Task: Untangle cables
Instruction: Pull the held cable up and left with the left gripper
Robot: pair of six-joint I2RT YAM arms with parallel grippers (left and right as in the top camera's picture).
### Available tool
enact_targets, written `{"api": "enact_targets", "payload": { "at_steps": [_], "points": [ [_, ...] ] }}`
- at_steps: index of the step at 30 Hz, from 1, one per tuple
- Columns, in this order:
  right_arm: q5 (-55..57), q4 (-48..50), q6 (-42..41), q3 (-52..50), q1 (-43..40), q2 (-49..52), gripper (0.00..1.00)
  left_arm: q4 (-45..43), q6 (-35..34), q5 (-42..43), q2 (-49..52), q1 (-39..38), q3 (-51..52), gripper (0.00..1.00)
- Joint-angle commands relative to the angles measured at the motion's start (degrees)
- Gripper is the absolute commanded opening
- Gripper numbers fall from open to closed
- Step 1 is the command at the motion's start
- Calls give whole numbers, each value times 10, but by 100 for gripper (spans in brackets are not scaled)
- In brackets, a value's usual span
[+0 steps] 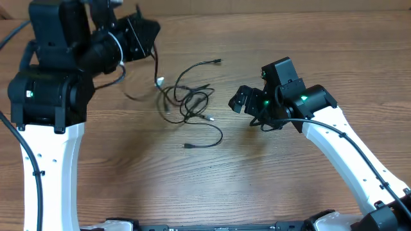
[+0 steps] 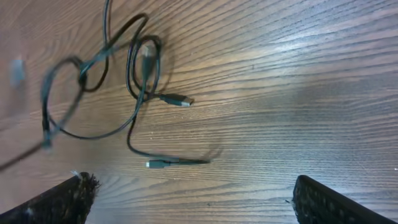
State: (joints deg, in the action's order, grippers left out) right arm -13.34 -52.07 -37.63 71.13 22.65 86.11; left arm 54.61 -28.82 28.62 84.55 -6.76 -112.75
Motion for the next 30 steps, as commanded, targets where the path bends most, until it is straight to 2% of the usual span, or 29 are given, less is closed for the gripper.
{"api": "enact_targets", "payload": {
  "at_steps": [1,3,5,6,8,10,11,12,15,16,17,19,22,23,25,27,30],
  "points": [
    [-4,-13,4,5,2,-7,100,-120,29,192,-21,-3,-8,4],
    [-4,-16,4,5,2,-6,100,-131,15,177,-28,-3,-8,4],
    [-4,-16,4,5,2,-6,100,-76,16,84,-28,-4,-8,4],
    [-4,-15,4,5,2,-6,100,10,16,-49,-23,-11,-8,4],
    [-4,-12,4,5,2,-6,100,102,15,-176,-9,-23,-8,4],
    [-4,-7,4,5,2,-6,100,160,2,-226,6,-27,-8,4],
    [-4,-5,4,5,2,-6,100,181,-8,-225,16,-27,-8,4],
    [-4,-1,4,5,2,-6,100,187,-10,-169,25,-26,-8,4],
    [-4,-8,4,5,2,-6,100,110,-21,53,27,-16,-8,4],
    [-4,-10,4,5,2,-6,100,73,-47,120,26,-11,-8,4],
    [-4,-17,4,5,2,-6,100,15,-111,195,26,-6,-8,4],
    [-4,-24,4,5,2,-6,100,-73,-224,257,26,1,-8,4],
    [-4,-34,4,5,2,-6,100,-199,-352,284,26,5,-8,4],
    [-4,-36,4,5,2,-6,100,-265,-403,284,26,4,-8,4],
    [-4,-38,4,5,2,-6,100,-357,-450,282,26,4,-8,4],
    [-4,-38,4,5,2,-6,100,-400,-443,269,26,4,-8,4],
    [-4,-38,4,5,2,-6,100,-337,-348,216,27,4,-8,4]
  ]
}}
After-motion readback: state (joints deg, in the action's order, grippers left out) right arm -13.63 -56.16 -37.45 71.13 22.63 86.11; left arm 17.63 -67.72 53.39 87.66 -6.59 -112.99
